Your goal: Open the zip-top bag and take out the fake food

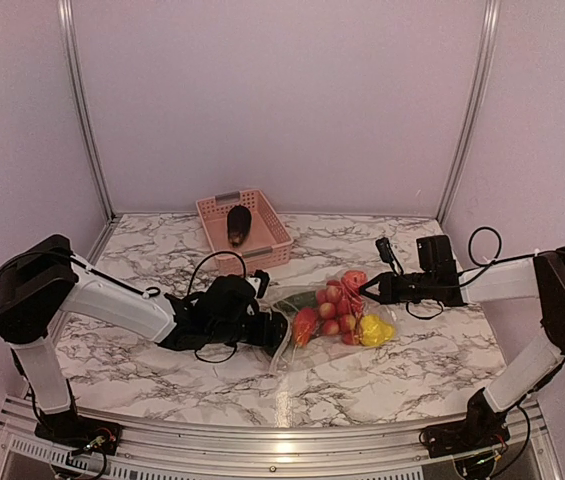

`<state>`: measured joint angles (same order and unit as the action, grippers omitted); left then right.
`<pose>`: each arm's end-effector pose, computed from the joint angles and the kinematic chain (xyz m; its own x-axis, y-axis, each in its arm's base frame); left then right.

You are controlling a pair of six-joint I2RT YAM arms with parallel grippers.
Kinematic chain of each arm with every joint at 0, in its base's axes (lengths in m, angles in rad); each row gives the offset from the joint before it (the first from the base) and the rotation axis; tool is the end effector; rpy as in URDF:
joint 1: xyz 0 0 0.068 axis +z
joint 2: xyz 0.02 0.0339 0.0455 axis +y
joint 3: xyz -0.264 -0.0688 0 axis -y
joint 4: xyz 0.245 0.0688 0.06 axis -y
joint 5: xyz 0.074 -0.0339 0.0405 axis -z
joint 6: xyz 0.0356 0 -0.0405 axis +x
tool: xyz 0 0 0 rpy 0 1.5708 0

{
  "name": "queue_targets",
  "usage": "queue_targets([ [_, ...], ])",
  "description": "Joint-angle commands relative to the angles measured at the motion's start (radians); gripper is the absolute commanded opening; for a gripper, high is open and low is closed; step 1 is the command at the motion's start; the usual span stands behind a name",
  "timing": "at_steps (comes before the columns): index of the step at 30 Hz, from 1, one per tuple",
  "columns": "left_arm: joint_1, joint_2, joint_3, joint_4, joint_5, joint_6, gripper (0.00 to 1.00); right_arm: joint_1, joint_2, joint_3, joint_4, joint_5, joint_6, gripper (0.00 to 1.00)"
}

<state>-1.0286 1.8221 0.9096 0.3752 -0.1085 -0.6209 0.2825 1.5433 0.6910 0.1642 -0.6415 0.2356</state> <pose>0.1978 -0.3209 0.1561 -0.6823 0.0118 -0.7310 0.4999 0.7371 -0.4547 0.2806 0.1036 0.1674 -0.7488 -0.0226 -0.6624 -0.5065 0.6642 0.5498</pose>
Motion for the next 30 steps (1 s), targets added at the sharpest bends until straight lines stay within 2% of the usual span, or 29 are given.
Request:
queue_targets([
  [1, -0.013, 0.063, 0.062, -0.159, -0.038, 0.009, 0.79, 0.009, 0.007, -0.002, -0.001, -0.005, -0.002, 0.00],
  [5, -0.014, 0.065, 0.062, -0.201, -0.057, 0.009, 0.76, 0.009, 0.007, -0.001, -0.003, 0.000, -0.006, 0.00],
  [11, -0.013, -0.024, -0.014, -0.162, -0.080, 0.007, 0.56, 0.003, 0.008, 0.001, -0.009, 0.008, -0.012, 0.00],
  [13, -0.013, -0.060, -0.044, -0.140, -0.081, 0.006, 0.51, -0.003, 0.008, 0.002, -0.011, 0.008, -0.013, 0.00],
  [23, 0.017, -0.233, -0.186, -0.048, -0.051, 0.005, 0.50, -0.036, 0.002, 0.000, -0.020, -0.001, -0.025, 0.00],
  [27, 0.105, -0.324, -0.235, -0.005, -0.009, 0.018, 0.50, -0.040, 0.001, -0.002, -0.019, -0.004, -0.028, 0.00],
  [30, 0.192, -0.358, -0.199, -0.048, 0.003, 0.062, 0.50, -0.040, 0.003, -0.009, -0.011, -0.009, -0.029, 0.00],
])
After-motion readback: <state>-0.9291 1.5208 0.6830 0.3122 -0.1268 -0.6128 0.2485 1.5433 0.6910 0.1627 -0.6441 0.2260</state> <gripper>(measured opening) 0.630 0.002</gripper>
